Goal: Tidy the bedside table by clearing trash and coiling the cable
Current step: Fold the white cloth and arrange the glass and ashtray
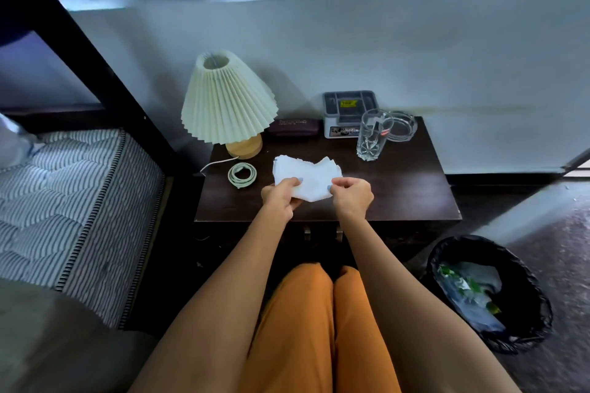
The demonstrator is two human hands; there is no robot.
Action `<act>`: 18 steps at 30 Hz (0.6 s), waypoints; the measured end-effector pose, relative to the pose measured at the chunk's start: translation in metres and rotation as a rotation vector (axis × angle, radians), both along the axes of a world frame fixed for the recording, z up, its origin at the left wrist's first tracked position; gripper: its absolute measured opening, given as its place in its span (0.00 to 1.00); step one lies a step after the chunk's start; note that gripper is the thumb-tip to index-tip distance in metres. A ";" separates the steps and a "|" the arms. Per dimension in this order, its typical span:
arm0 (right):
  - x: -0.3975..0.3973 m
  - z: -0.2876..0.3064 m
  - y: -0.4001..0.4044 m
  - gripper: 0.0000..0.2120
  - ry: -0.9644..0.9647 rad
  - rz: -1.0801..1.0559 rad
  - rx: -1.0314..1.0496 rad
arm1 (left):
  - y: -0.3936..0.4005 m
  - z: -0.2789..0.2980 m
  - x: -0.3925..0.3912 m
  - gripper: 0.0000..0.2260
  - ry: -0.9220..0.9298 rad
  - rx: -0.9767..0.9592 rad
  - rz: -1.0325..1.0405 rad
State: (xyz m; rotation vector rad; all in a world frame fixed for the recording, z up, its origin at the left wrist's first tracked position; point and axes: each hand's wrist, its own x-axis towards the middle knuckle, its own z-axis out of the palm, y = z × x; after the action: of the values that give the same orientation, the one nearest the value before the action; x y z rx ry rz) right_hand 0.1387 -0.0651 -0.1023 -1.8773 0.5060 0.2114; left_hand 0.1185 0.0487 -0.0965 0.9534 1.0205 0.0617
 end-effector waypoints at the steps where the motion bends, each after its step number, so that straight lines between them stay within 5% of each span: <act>1: -0.003 0.005 0.000 0.11 -0.023 -0.008 0.009 | -0.001 0.007 -0.003 0.20 -0.029 -0.013 -0.013; 6: -0.022 0.025 0.001 0.21 -0.109 -0.190 0.182 | -0.003 0.034 -0.019 0.20 -0.165 -0.038 -0.010; 10: -0.041 0.041 0.004 0.43 0.237 -0.272 0.635 | -0.004 0.047 -0.031 0.20 -0.221 -0.063 -0.007; 13: -0.052 0.048 0.006 0.37 0.370 -0.069 0.877 | -0.004 0.053 -0.040 0.20 -0.241 -0.067 -0.040; 18: -0.051 0.055 0.006 0.18 0.383 -0.079 0.910 | -0.002 0.055 -0.055 0.16 -0.224 -0.072 -0.086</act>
State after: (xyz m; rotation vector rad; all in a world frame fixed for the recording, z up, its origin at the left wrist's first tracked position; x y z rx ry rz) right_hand 0.0872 -0.0591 -0.0472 -0.9251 0.6055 0.6374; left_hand 0.0636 0.0472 -0.0411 0.9021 0.7693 0.0585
